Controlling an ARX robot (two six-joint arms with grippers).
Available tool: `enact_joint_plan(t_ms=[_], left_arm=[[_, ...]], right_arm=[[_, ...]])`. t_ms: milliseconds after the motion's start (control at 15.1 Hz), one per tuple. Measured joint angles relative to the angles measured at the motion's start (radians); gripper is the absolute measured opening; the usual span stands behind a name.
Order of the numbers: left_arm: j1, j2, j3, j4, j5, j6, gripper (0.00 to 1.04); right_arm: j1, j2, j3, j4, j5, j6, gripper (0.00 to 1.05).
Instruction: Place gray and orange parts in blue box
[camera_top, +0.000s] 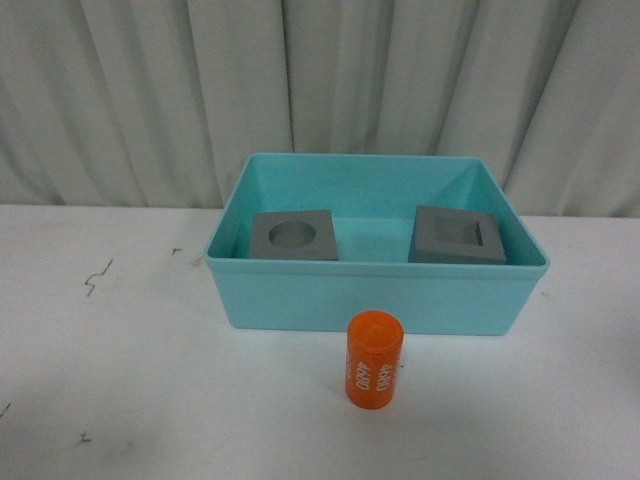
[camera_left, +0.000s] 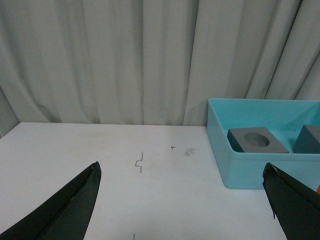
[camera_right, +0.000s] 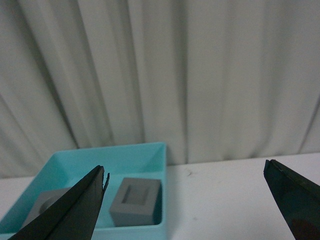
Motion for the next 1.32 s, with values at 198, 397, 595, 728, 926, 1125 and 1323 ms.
enact_joint_plan(t_ms=[198,397,595,728,926,1125,1323], left_arm=[[0.0,0.0,0.0,0.0,0.0,0.0,0.98],[0.0,0.0,0.0,0.0,0.0,0.0,0.98],[0.0,0.0,0.0,0.0,0.0,0.0,0.98],[0.0,0.0,0.0,0.0,0.0,0.0,0.98],[0.0,0.0,0.0,0.0,0.0,0.0,0.98],[0.0,0.0,0.0,0.0,0.0,0.0,0.98],[0.0,0.0,0.0,0.0,0.0,0.0,0.98]], right_arm=[[0.031,0.544,0.346,-0.176,-0.148,0.142,0.98],[0.113,0.827,0.608,-0.432,-0.256,0.202,0.98],[0.183,0.952,0.624,-0.527,-0.251,0.198,0.98],[0.229,1.006,0.644,-0.536,-0.251,0.183,0.98],[0.274,1.1,0.688,-0.552,-0.259,0.159,0.98],[0.305,1.17,0.706,-0.546,-0.269,0.15,0.98],[0.331,1.217,0.729,-0.536,-0.281,0.127,0.98]])
